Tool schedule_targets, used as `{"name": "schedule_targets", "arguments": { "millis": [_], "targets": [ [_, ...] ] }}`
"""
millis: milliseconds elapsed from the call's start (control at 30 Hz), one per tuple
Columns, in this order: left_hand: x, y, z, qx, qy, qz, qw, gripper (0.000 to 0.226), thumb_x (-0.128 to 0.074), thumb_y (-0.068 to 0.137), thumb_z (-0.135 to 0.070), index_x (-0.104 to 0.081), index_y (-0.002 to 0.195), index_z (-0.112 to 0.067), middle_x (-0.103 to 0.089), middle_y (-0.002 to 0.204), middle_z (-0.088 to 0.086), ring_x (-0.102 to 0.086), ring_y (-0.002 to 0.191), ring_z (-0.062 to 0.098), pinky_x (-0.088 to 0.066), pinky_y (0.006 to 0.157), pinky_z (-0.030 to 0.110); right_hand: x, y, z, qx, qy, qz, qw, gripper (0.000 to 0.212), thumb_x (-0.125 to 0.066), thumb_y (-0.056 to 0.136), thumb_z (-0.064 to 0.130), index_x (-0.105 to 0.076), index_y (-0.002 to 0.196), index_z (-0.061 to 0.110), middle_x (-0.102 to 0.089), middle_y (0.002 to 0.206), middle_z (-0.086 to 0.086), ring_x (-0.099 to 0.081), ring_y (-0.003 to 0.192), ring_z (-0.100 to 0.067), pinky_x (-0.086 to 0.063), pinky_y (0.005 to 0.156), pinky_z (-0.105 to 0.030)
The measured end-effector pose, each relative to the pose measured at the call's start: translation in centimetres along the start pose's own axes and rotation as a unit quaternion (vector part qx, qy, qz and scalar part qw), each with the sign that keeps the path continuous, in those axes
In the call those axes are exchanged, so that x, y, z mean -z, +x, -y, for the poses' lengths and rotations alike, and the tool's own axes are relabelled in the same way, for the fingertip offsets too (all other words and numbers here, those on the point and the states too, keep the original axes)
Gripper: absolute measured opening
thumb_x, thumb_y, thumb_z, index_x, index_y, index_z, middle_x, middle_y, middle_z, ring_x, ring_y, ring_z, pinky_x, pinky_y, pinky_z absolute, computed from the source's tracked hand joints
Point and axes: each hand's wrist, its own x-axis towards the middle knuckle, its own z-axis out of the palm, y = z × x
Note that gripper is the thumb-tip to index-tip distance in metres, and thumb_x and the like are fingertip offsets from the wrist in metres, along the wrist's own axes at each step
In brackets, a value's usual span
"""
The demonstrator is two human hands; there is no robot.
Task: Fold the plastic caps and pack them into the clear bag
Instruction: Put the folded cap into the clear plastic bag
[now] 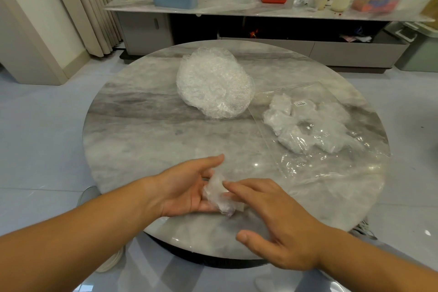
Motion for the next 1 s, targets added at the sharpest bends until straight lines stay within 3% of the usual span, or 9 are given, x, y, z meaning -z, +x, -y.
{"name": "schedule_targets", "arguments": {
  "millis": [100,233,333,433,533,633,733,900,1000],
  "targets": [
    [-0.1,0.3,0.6,-0.043,0.066,-0.031,0.996,0.026,-0.068,0.093,-0.009,-0.063,0.115,0.004,-0.071,0.102,0.02,-0.073,0.095,0.03,-0.06,0.081,0.042,-0.4,-0.4,-0.1,-0.008,0.008,0.034,0.999,0.072,-0.037,0.1,0.063,-0.012,0.16,0.032,-0.039,0.155,0.015,-0.031,0.144,-0.003,-0.032,0.115,-0.03],
    [-0.2,1.0,0.9,-0.108,0.068,-0.093,0.987,0.029,-0.064,0.092,0.004,-0.062,0.121,0.002,-0.071,0.107,0.02,-0.072,0.089,0.027,-0.062,0.066,0.037,0.2,-0.5,0.5,-0.104,0.138,-0.073,0.982,0.053,-0.048,0.096,0.06,-0.045,0.143,0.036,-0.037,0.154,0.021,-0.031,0.148,-0.008,-0.031,0.116,-0.024],
    [-1.2,1.0,0.7,-0.174,0.069,-0.112,0.976,0.026,-0.064,0.092,0.004,-0.065,0.116,-0.006,-0.069,0.113,0.021,-0.073,0.087,0.027,-0.061,0.064,0.038,0.8,0.6,0.9,-0.258,0.304,-0.142,0.906,0.036,-0.054,0.085,0.063,-0.072,0.11,0.044,-0.055,0.135,0.028,-0.048,0.13,0.007,-0.041,0.107,-0.022],
    [-2.8,1.1,0.3,-0.226,0.069,-0.108,0.966,0.027,-0.064,0.092,0.003,-0.067,0.114,-0.011,-0.07,0.11,0.018,-0.073,0.085,0.026,-0.061,0.067,0.039,1.3,1.4,0.7,-0.33,0.496,-0.121,0.794,0.037,-0.056,0.083,0.055,-0.08,0.099,0.032,-0.073,0.115,0.011,-0.065,0.115,-0.009,-0.053,0.101,-0.038],
    [-4.9,1.2,-0.3,-0.255,0.08,-0.102,0.958,0.027,-0.064,0.093,0.0,-0.066,0.117,-0.013,-0.07,0.114,0.018,-0.072,0.093,0.029,-0.06,0.08,0.048,2.6,1.4,0.8,-0.333,0.465,-0.142,0.808,0.041,-0.057,0.092,0.061,-0.082,0.094,0.028,-0.076,0.111,0.007,-0.068,0.109,-0.008,-0.056,0.094,-0.037],
    [-6.7,1.6,-0.9,-0.258,0.076,-0.086,0.959,0.026,-0.064,0.094,-0.005,-0.064,0.119,-0.013,-0.068,0.118,0.018,-0.071,0.102,0.034,-0.061,0.082,0.051,4.2,1.0,0.2,-0.332,0.387,-0.2,0.836,0.037,-0.05,0.097,0.045,-0.08,0.093,0.024,-0.078,0.103,0.01,-0.07,0.101,-0.004,-0.054,0.087,-0.027],
    [-8.3,2.4,-1.1,-0.259,0.124,-0.067,0.955,0.021,-0.061,0.099,-0.021,-0.064,0.119,-0.017,-0.071,0.116,0.009,-0.071,0.105,0.022,-0.06,0.087,0.047,6.4,0.3,-1.8,-0.333,0.344,-0.262,0.838,0.039,-0.045,0.102,0.038,-0.079,0.092,0.02,-0.079,0.098,0.006,-0.072,0.094,-0.01,-0.055,0.084,-0.026],
    [-10.2,4.4,-0.3,-0.318,0.458,-0.063,0.828,0.035,-0.04,0.106,-0.041,-0.068,0.115,-0.022,-0.055,0.117,-0.025,-0.049,0.103,-0.017,-0.037,0.099,0.014,10.1,-2.3,-8.0,-0.38,0.309,-0.344,0.801,0.06,-0.037,0.107,0.046,-0.08,0.077,0.018,-0.079,0.095,-0.001,-0.072,0.091,-0.021,-0.054,0.09,-0.038],
    [-11.2,6.4,0.7,-0.31,0.606,-0.013,0.732,0.043,-0.033,0.105,-0.05,-0.066,0.124,-0.029,-0.013,0.164,-0.02,0.001,0.147,-0.012,-0.003,0.117,0.015,10.9,-4.3,-10.5,-0.417,0.335,-0.307,0.787,0.073,-0.032,0.106,0.052,-0.079,0.066,0.014,-0.078,0.087,-0.007,-0.066,0.078,-0.023,-0.052,0.088,-0.041]
  ]
}}
